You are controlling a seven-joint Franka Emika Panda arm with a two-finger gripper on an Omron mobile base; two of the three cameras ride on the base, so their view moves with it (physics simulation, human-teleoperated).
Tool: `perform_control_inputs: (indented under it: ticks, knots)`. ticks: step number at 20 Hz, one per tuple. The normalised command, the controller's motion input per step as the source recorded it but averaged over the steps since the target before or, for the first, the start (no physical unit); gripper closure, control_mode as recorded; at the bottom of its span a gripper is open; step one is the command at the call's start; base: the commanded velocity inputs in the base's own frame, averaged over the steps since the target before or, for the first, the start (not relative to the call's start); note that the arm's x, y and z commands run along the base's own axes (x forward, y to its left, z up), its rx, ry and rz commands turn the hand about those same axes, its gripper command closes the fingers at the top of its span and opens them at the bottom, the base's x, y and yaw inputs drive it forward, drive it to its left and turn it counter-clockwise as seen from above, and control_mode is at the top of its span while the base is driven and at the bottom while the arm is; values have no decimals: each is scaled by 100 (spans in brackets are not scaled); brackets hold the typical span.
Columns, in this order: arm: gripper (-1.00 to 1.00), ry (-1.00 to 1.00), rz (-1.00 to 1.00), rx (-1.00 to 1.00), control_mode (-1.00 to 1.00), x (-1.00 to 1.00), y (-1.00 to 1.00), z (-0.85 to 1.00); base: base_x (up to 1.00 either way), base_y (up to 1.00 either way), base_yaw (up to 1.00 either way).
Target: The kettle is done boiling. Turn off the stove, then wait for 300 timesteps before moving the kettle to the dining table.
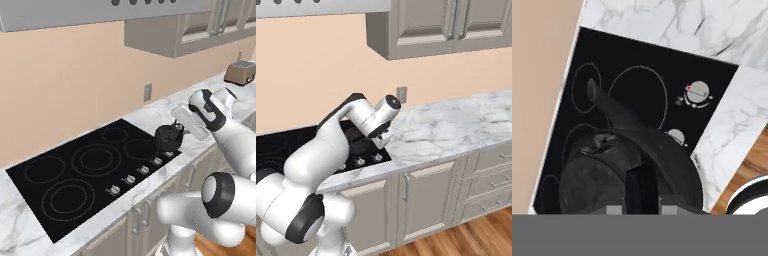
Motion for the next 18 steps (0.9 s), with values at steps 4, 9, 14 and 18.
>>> perform_control_inputs:
  ticks: [4, 9, 14, 18]
  knots:
    - [100, 0, 0, 0, 100, 0, 0, 0, -2, -10, -39]
    - [100, 0, 0, 0, 100, 0, 0, 0, 0, -18, -40]
    - [100, 0, 0, 0, 100, 0, 0, 0, 0, -25, -41]
    - [100, 0, 0, 0, 100, 0, 0, 0, 0, -29, -42]
